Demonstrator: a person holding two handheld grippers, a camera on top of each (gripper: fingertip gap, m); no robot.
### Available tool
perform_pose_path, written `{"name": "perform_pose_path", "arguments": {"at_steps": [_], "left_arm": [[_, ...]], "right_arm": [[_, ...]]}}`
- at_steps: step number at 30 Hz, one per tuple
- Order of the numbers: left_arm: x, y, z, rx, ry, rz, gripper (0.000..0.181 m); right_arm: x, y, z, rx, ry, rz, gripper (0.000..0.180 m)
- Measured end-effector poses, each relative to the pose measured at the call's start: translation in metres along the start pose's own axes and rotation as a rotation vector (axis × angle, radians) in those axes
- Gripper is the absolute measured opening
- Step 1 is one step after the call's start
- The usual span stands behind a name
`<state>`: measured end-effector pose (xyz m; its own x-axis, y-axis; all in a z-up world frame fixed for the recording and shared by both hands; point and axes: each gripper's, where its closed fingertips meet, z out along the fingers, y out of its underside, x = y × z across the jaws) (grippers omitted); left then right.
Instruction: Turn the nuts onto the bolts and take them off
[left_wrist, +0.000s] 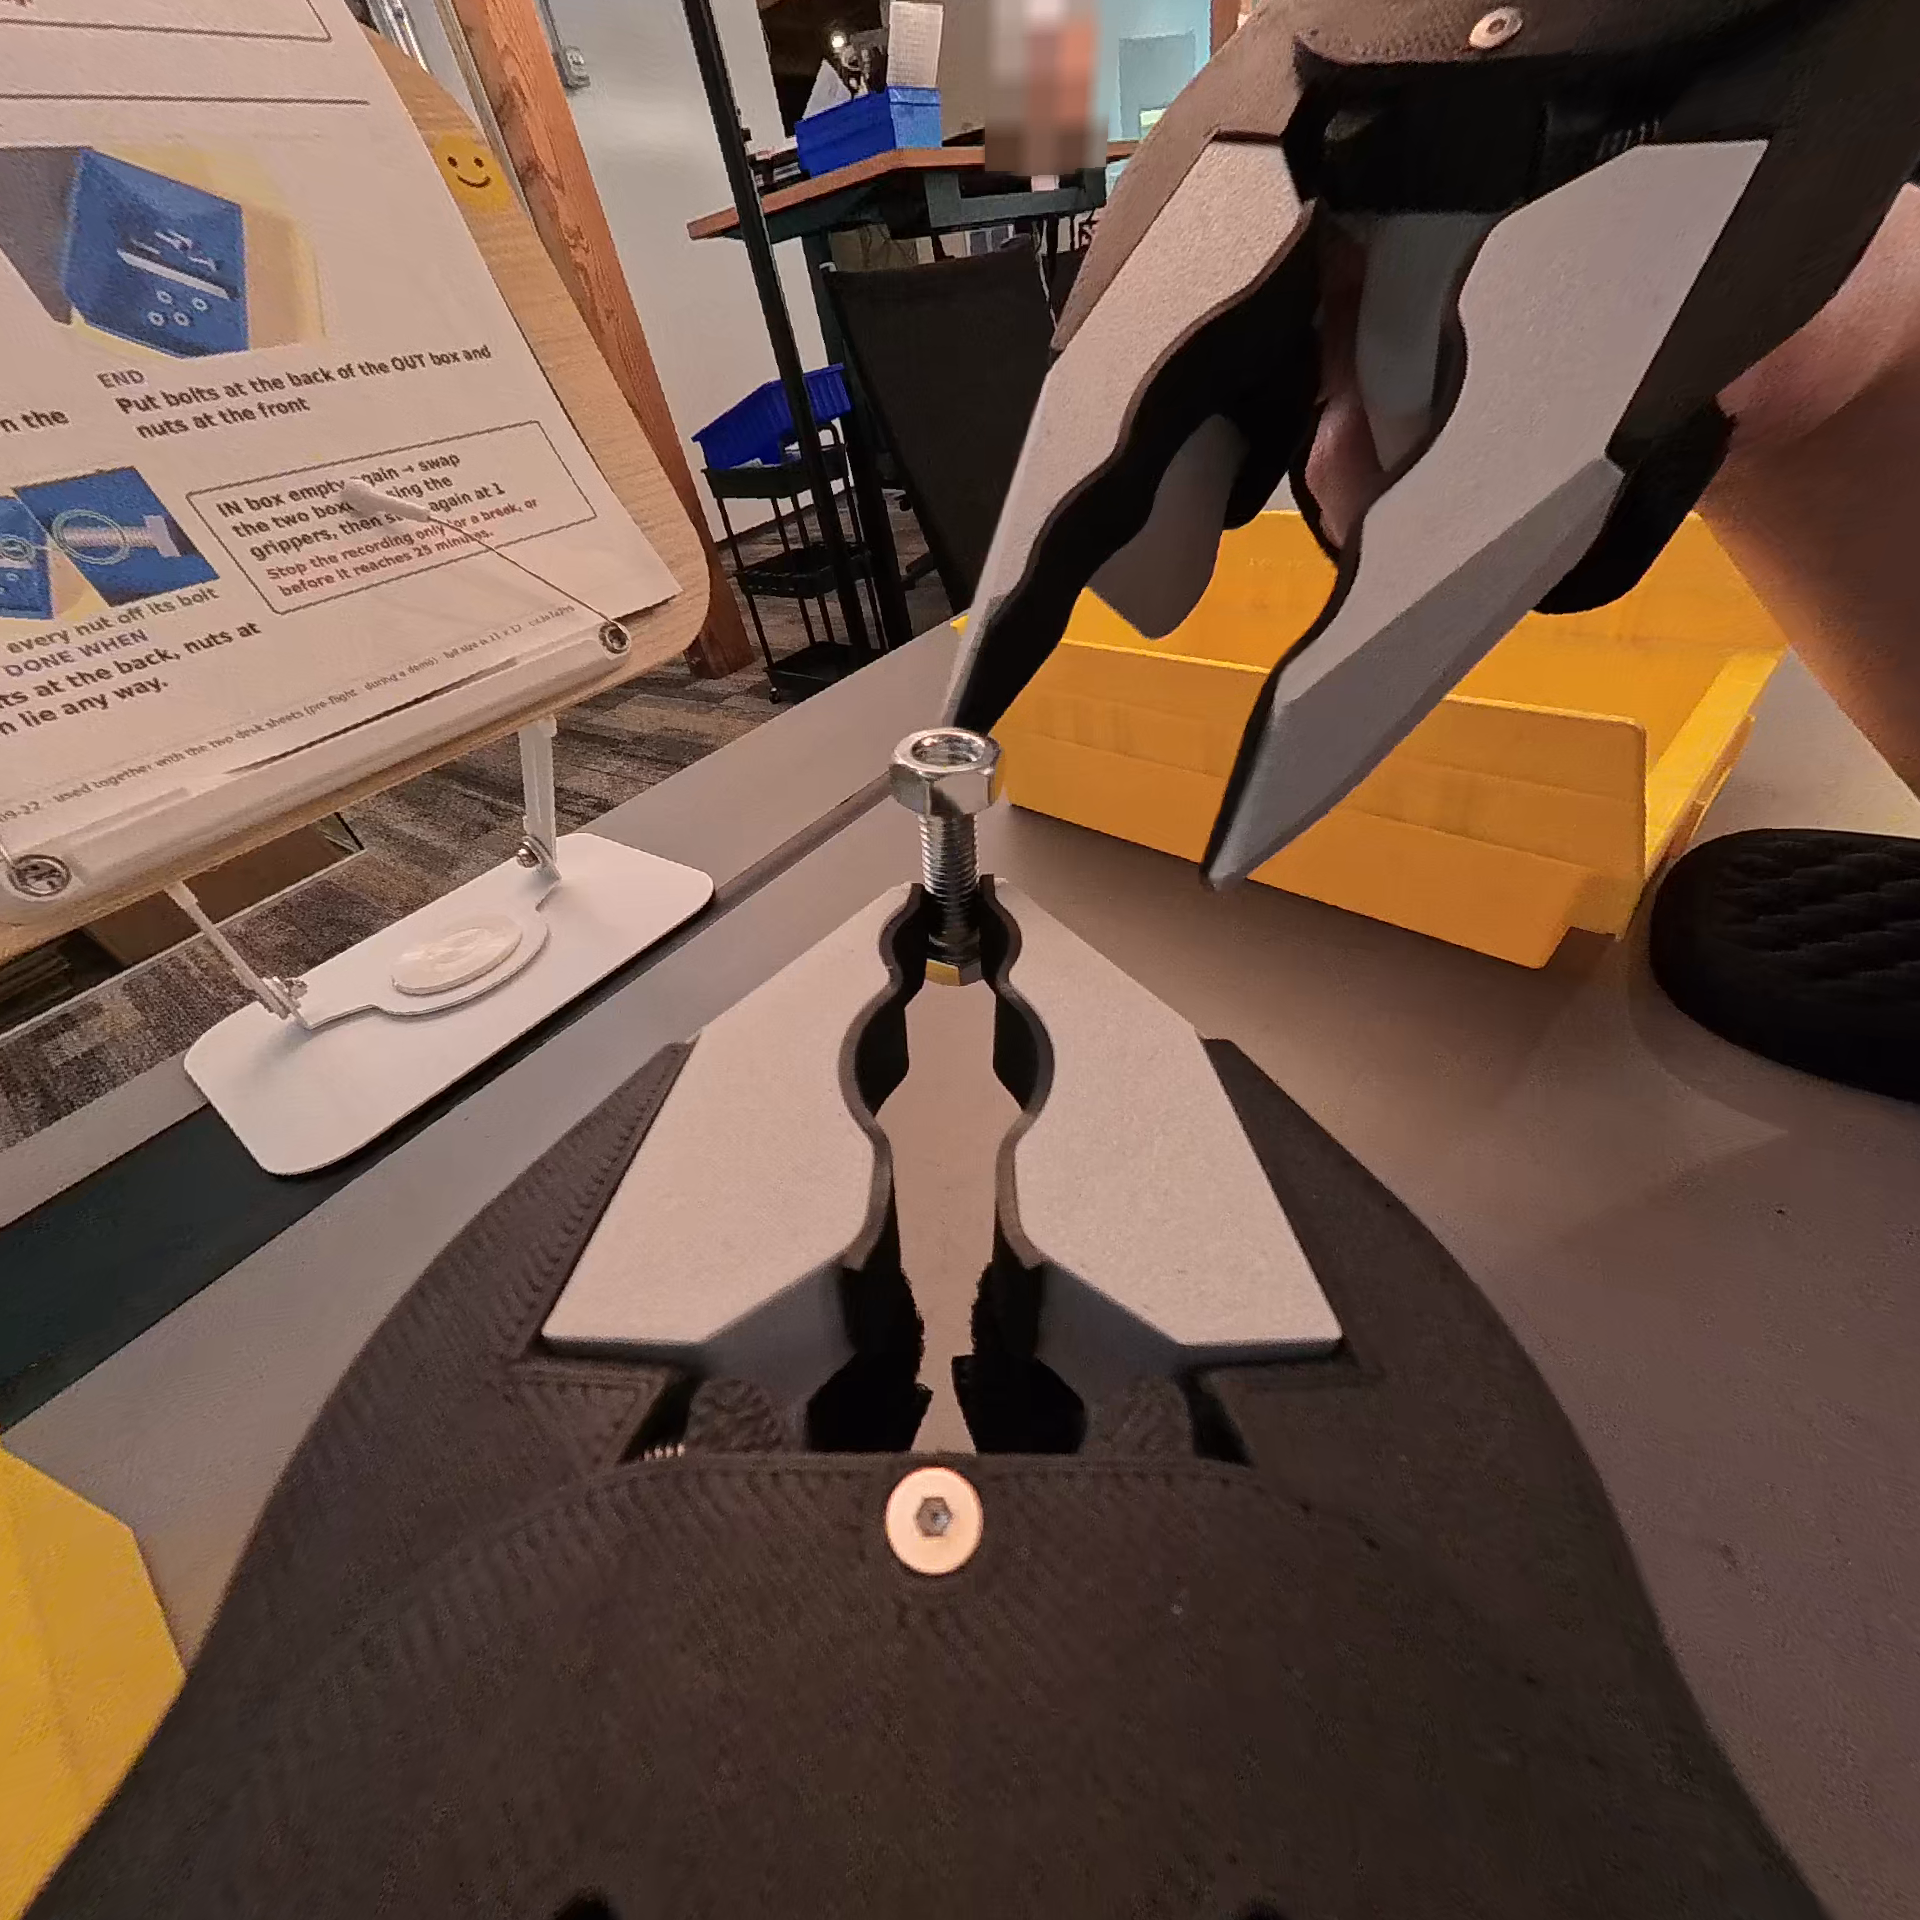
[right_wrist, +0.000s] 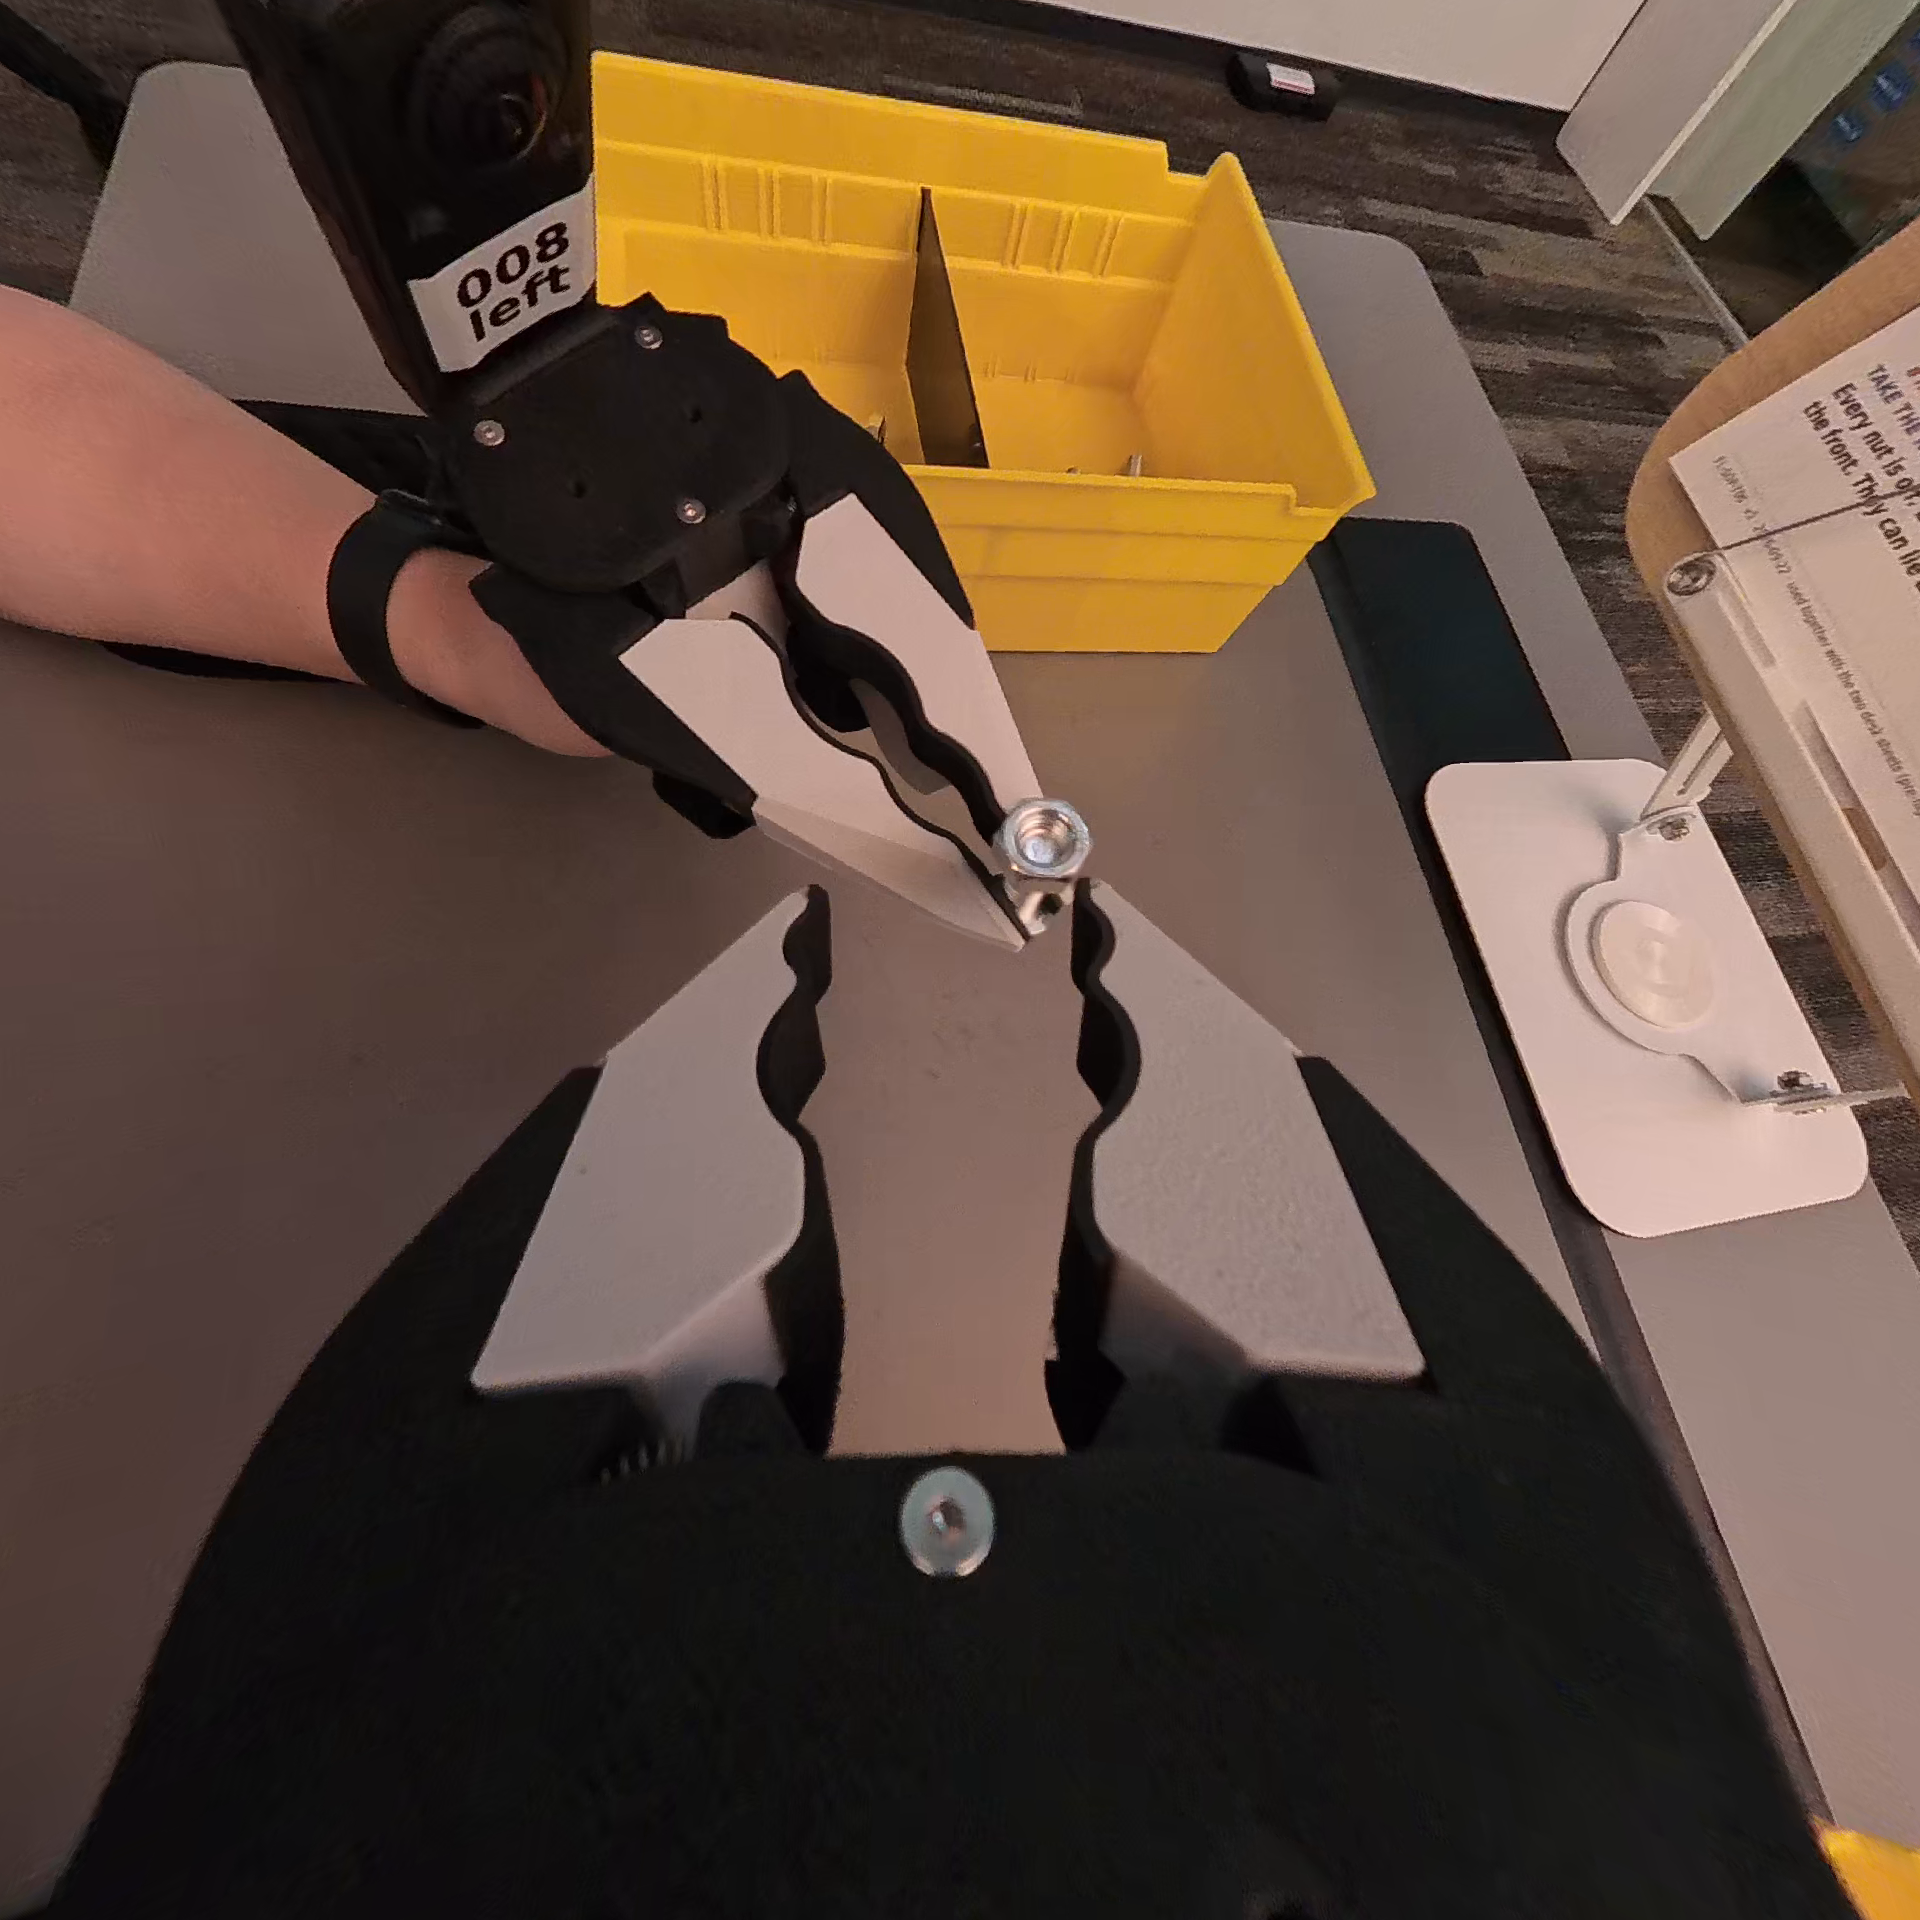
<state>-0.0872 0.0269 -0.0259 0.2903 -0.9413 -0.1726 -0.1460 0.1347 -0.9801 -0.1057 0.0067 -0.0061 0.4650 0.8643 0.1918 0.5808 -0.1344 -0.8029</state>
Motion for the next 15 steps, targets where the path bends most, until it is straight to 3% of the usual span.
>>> {"name": "perform_pose_path", "arguments": {"at_steps": [15], "left_arm": [[0.015,0.000,0.002,0.002,0.062,0.039,0.007]], "right_arm": [[0.009,-0.002,-0.003,0.063,0.062,-0.137,0.031]]}}
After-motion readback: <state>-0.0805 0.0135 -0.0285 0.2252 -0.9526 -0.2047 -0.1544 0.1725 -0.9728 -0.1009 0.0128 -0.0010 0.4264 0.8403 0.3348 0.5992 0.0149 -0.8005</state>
